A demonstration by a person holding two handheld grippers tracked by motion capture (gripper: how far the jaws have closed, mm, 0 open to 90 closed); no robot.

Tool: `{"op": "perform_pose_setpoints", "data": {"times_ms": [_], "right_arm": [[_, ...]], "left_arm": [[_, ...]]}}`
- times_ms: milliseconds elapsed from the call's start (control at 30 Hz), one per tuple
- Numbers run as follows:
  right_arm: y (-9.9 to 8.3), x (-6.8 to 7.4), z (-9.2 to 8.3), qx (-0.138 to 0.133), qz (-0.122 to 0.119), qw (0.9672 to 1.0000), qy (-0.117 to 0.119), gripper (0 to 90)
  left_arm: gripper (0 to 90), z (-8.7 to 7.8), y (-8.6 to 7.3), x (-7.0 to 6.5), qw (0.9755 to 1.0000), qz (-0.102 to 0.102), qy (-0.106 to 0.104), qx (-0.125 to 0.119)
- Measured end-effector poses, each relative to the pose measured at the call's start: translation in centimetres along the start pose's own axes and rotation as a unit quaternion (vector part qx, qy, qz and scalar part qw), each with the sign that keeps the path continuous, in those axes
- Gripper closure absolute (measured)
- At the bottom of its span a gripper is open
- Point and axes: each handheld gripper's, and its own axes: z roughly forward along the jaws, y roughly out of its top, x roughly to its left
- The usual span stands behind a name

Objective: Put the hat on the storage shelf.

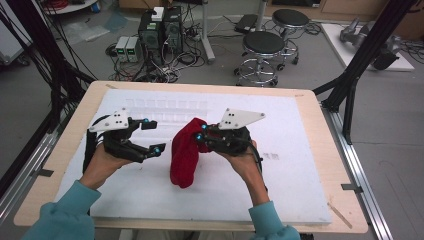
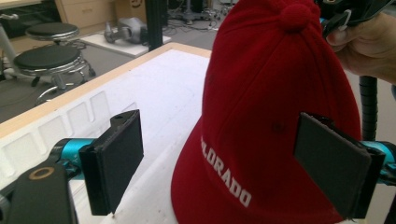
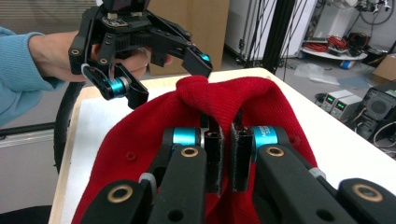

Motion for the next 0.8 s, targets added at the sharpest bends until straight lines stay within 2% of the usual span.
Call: {"op": "perform_pose_setpoints", "data": {"times_ms": [267, 433, 600, 800], "right_arm": [[-0.1, -0.5, 0.2, -0.005, 0.0, 0.9999, 0.009, 87.2], [0.1, -0.7, 0.5, -0.005, -0.005, 0.9999, 0.014, 87.2], [0.3, -0.8, 0.6, -0.001, -0.011, 0.9999, 0.012, 87.2], [0.3, -1.0, 0.7, -0.001, -0.008, 0.9999, 0.012, 87.2]], "left_arm": [[16.3, 1.8, 0.3, 0.0, 0.9998, 0.0, -0.019, 0.008], [18.2, 3.1, 0.3, -0.2, 0.9993, 0.013, -0.032, 0.012], [18.0, 4.1, 0.4, -0.3, 0.9992, 0.015, -0.034, 0.014], [24.9, 4.5, 0.4, -0.3, 0.999, 0.017, -0.039, 0.015]]}}
